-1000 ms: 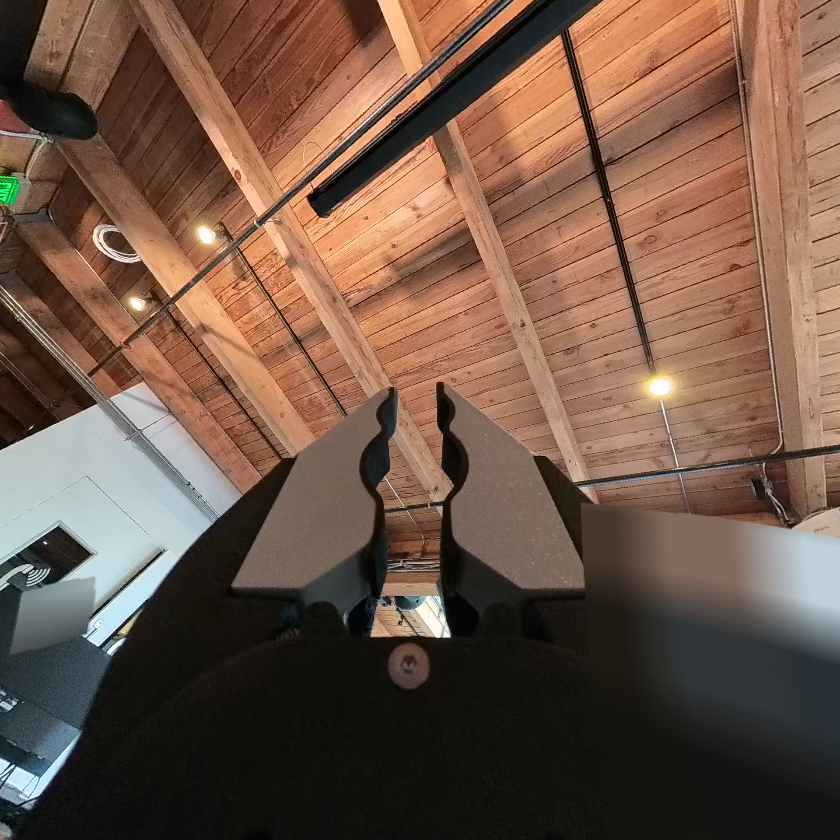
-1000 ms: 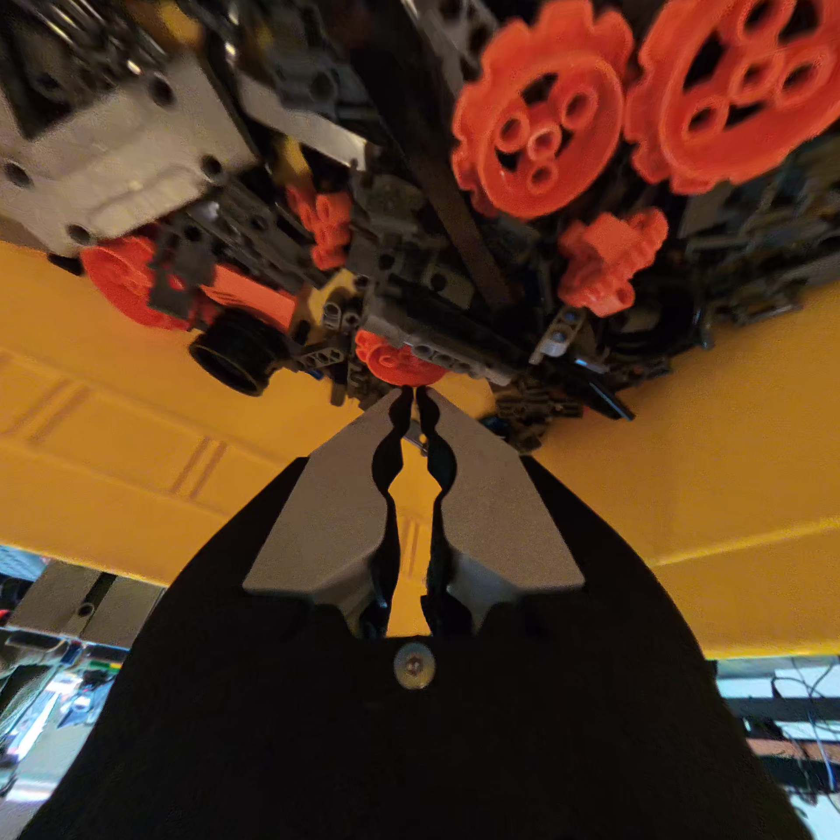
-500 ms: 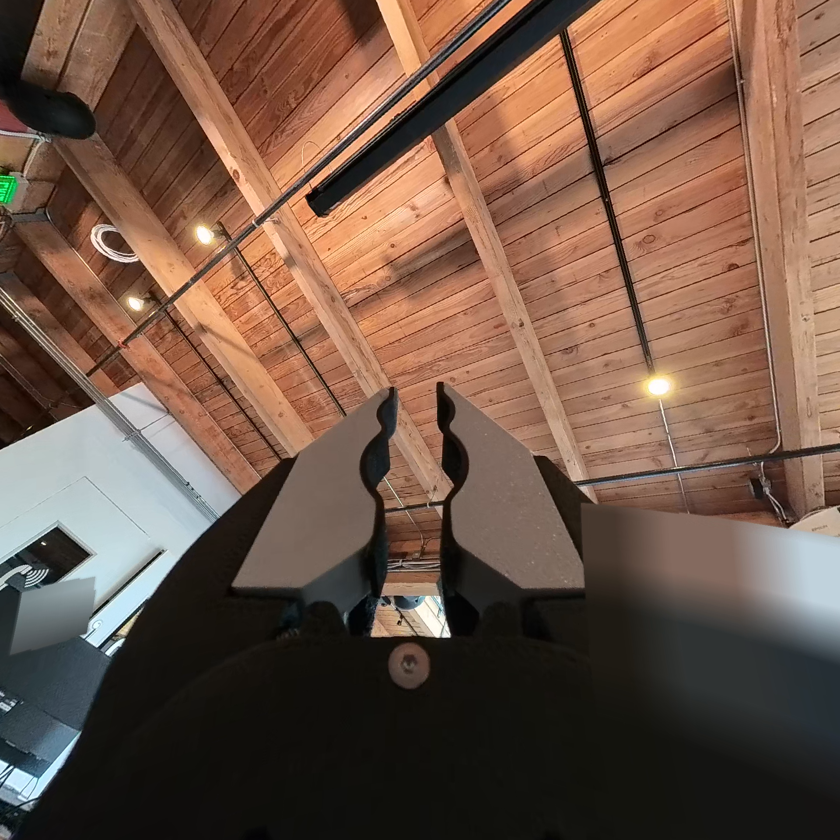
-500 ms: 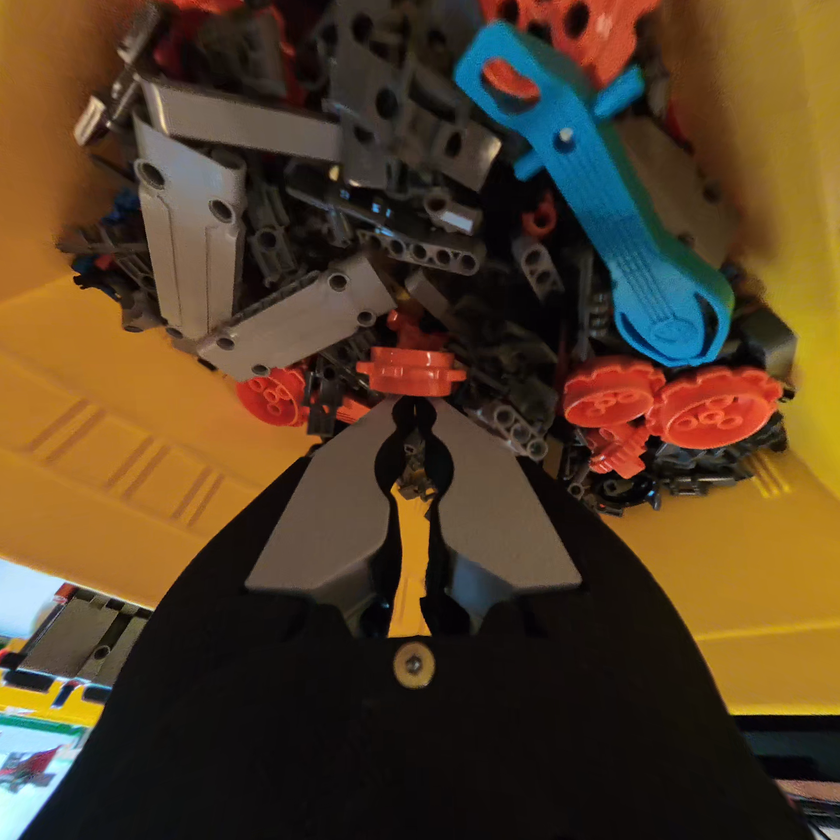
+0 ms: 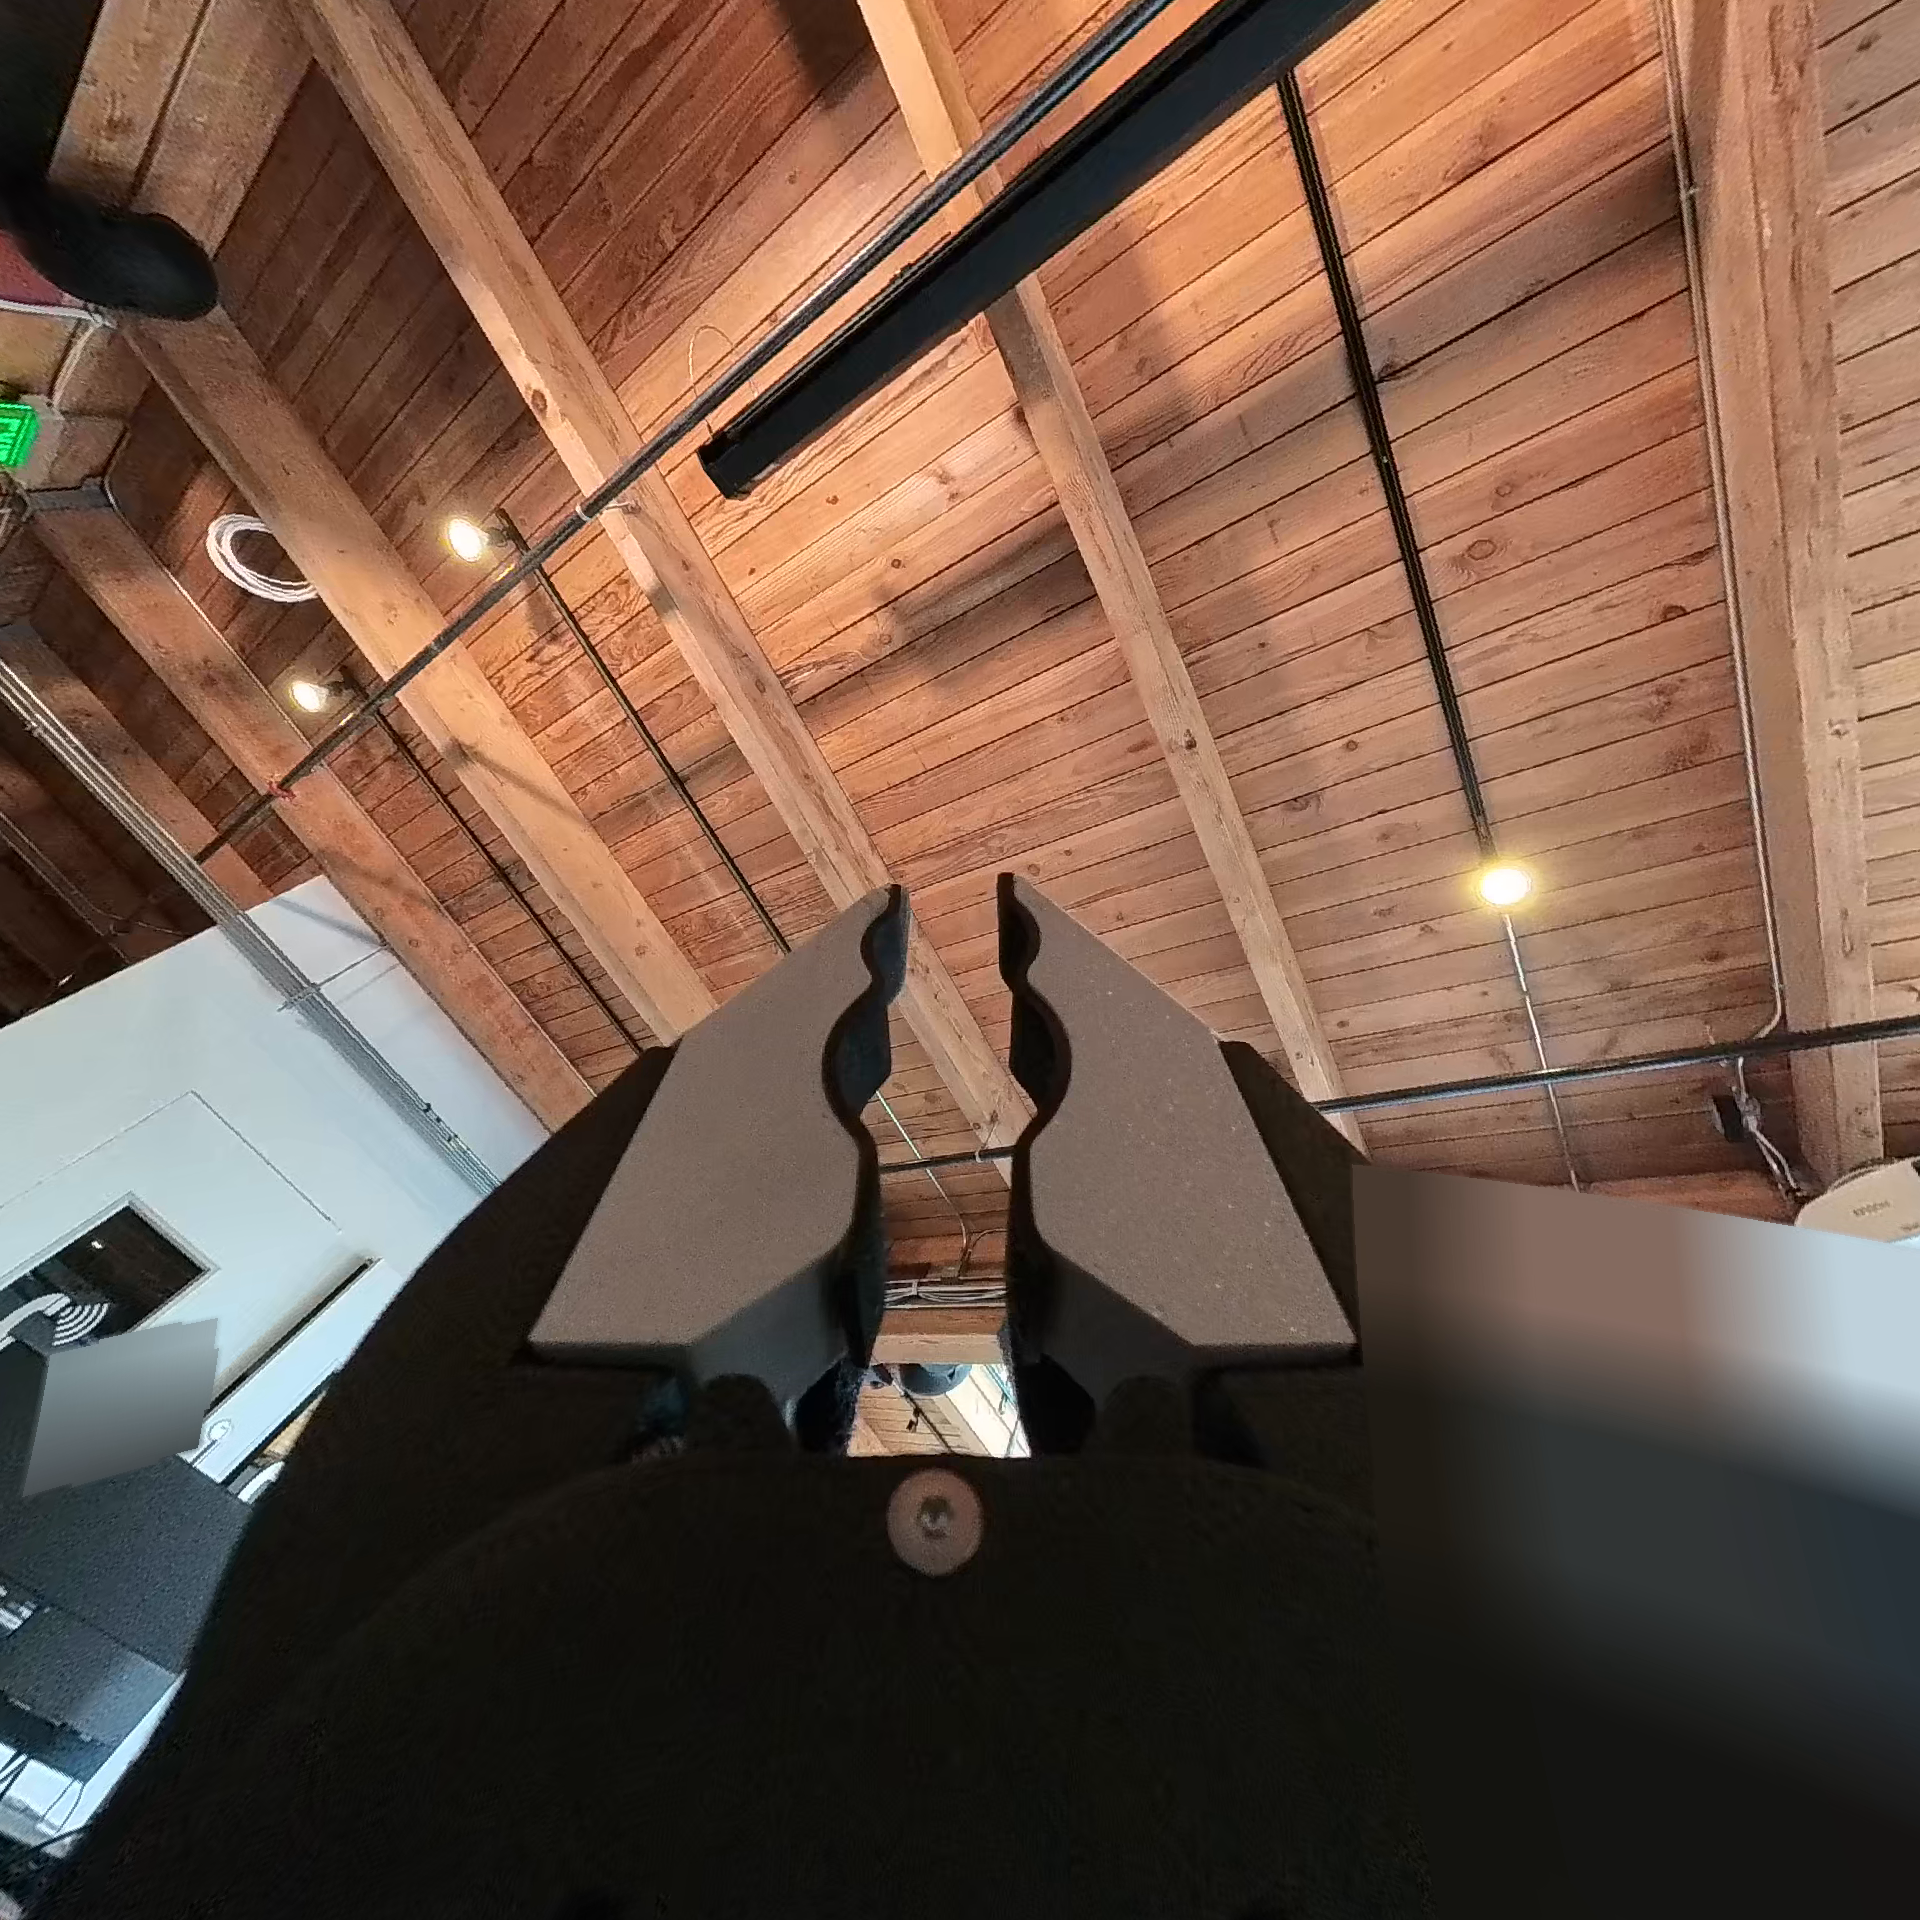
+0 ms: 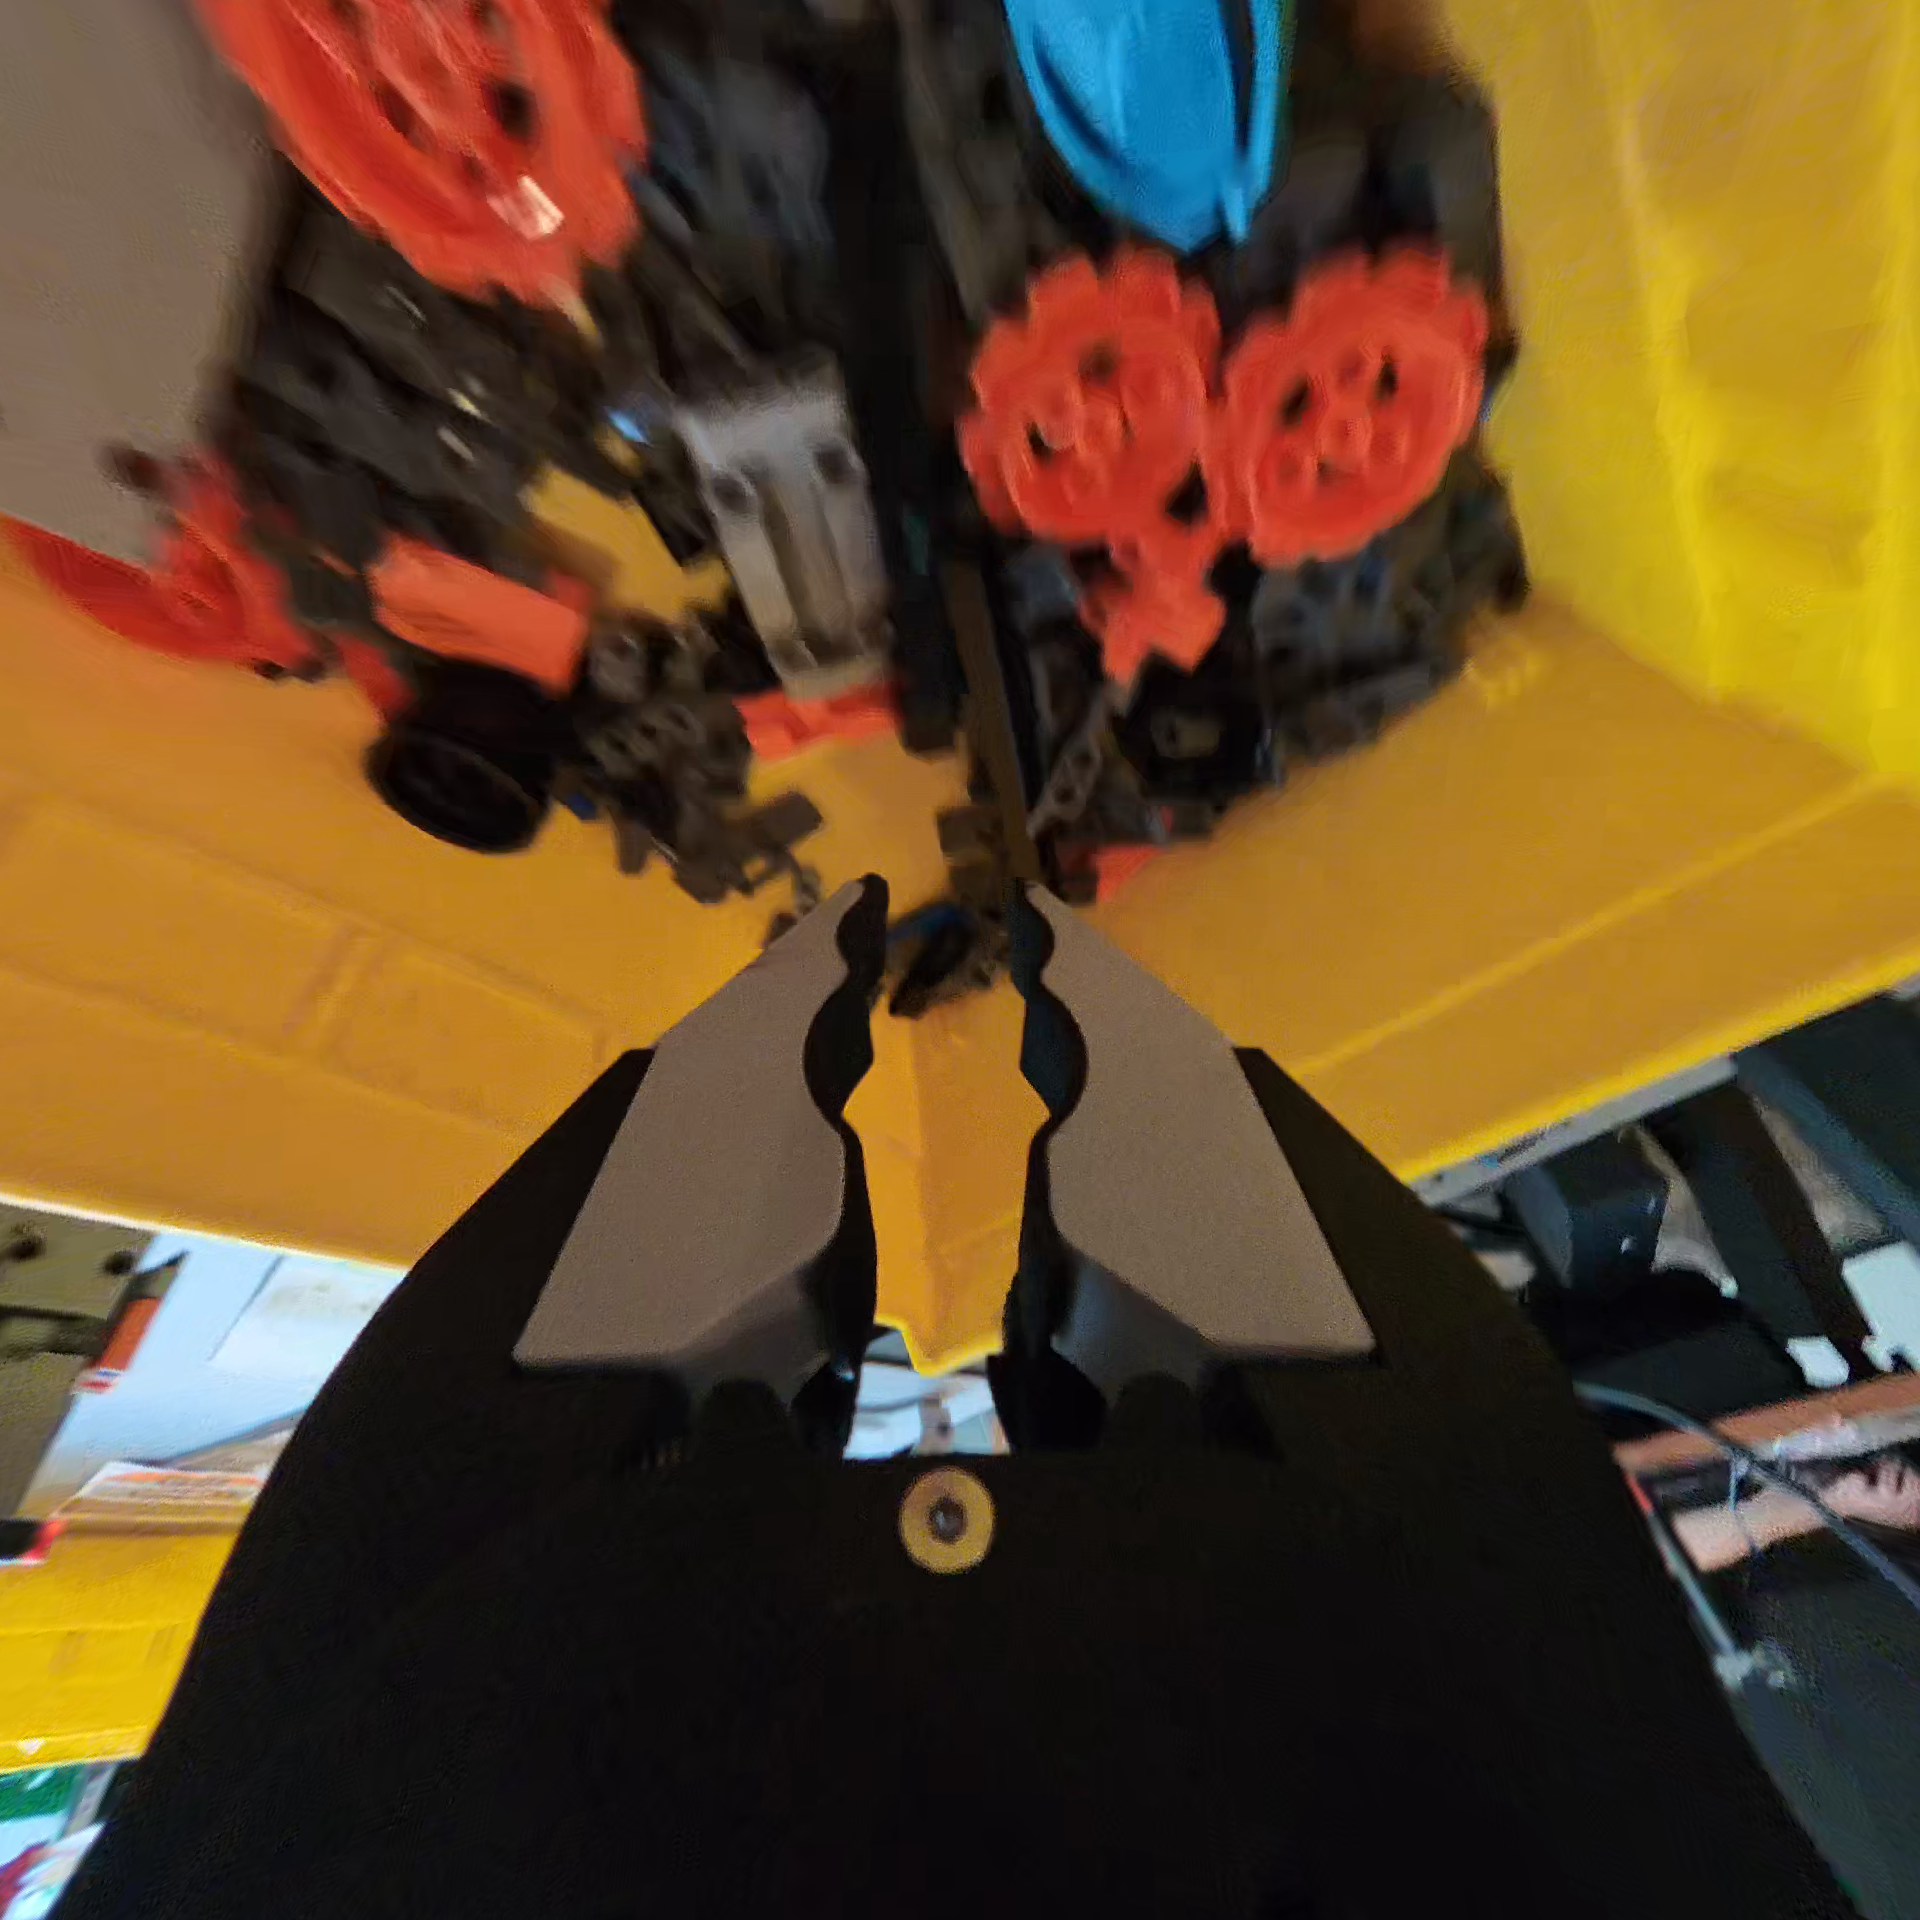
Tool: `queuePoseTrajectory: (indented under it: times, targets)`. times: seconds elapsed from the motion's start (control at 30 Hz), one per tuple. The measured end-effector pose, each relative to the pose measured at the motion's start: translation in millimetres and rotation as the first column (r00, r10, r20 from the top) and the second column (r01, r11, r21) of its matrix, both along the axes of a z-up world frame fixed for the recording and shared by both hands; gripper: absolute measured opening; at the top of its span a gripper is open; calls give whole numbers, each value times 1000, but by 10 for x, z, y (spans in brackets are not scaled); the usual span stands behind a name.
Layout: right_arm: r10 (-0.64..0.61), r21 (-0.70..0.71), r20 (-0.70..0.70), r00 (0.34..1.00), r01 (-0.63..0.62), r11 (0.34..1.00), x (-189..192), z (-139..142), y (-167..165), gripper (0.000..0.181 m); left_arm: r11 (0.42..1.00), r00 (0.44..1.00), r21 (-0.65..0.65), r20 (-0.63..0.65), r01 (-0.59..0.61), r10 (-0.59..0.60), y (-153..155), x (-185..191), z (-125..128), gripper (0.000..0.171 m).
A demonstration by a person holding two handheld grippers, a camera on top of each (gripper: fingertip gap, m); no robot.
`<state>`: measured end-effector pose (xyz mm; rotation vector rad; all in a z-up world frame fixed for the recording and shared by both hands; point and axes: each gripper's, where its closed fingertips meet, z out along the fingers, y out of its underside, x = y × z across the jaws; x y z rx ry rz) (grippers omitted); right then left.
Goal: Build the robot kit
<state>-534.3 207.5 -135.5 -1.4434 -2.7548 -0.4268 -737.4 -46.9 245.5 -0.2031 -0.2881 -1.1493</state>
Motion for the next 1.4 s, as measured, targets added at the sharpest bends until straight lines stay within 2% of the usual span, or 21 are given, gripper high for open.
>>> queuePoseTrajectory:
  times: [0.13, 0.17, 0.27, 0.47, 0.6, 0.67, 0.8, 0.97, 1.17, 1.3, 1.4]
  targets:
    - [-62, 72, 67, 996, 58, 996, 293, -102, 357, 28, 1000, 1000, 0, 0, -2, 2, -3, 1, 1, 15]
    - [-69, 51, 90, 994, 64, 997, 350, -132, 353, 22, 1000, 1000, -1, -2, -2, 2, 0, 4, 3, 15]
    - [-27, 44, 87, 996, 23, 999, 327, -161, 334, 23, 1000, 1000, -3, -3, -3, 3, 9, 10, 3, 15]
    - [-32, 142, 200, 979, 3, 990, 425, -336, 397, 24, 1000, 1000, -5, -5, -3, 3, 14, 16, 4, 15]
    - [-33, 177, 208, 977, -4, 984, 417, -332, 404, 16, 1000, 1000, -3, -2, 1, -1, 13, 7, 0, 15]
    - [-42, 129, 210, 977, 15, 992, 443, -329, 326, 8, 1000, 1000, -2, 0, 2, -2, 11, 3, -1, 15]
    - [-101, -4, 160, 982, 103, 995, 429, -303, 130, 7, 1000, 1000, 1, 3, 3, -3, 1, -8, -4, 15]
    - [-189, -195, 127, 974, 211, 958, 354, -196, -121, 6, 1000, 1000, 1, 2, 1, -1, 0, -6, -3, 15]
    - [-220, -208, 99, 971, 236, 949, 290, -99, -52, 7, 1000, 1000, 0, 2, 0, 0, 4, -6, -3, 14]
    - [-228, -217, 56, 972, 235, 948, 155, -101, -31, 28, 1000, 1000, 3, 3, 1, -1, -4, -8, -4, 14]
    - [-187, -154, 21, 982, 188, 970, 59, -127, 78, 38, 1000, 1000, 3, 1, -1, 1, -6, -3, -1, 14]
